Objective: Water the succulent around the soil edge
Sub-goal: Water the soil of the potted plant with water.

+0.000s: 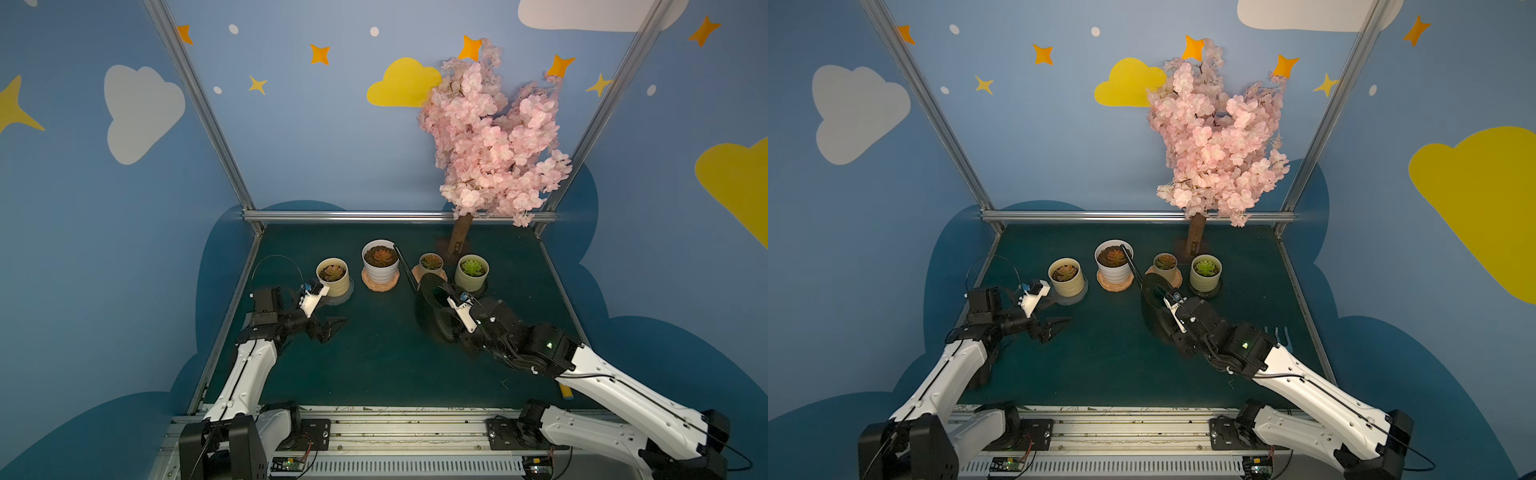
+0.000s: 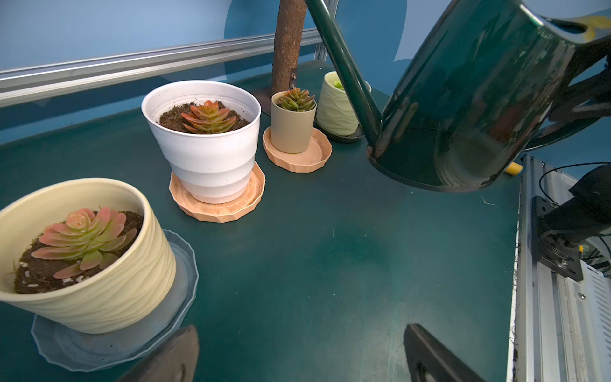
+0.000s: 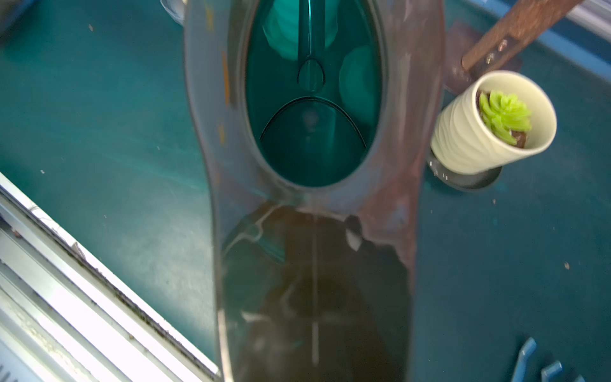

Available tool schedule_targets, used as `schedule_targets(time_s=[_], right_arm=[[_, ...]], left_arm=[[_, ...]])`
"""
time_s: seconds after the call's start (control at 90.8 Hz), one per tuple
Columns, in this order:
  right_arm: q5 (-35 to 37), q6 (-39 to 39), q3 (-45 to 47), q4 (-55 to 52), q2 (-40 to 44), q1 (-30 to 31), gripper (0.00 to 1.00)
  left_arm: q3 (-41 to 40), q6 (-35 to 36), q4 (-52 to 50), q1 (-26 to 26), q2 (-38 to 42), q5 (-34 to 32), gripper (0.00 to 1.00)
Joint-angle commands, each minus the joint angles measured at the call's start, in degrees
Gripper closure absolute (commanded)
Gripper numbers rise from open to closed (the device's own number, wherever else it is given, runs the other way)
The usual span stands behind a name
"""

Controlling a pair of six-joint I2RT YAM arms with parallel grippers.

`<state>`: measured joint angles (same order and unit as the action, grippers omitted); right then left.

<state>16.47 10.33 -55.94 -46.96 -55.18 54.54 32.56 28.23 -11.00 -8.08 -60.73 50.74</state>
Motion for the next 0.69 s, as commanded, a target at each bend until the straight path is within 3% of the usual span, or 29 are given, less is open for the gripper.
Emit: schedule_targets(time_s=[0.0,0.683], right_arm=[[0.8,1.5,-2.5,-2.4,1.2,-0.1,1.0],[-3.0,-1.8,-8.6,-10.3,-5.3,-0.6,1.0]], left_arm=[[-1.9,-0.1,3.2,0.1,1.5,1.3,0.0],[-4.8,-2.4,7.3,-4.8,2.4,5.3,0.0]])
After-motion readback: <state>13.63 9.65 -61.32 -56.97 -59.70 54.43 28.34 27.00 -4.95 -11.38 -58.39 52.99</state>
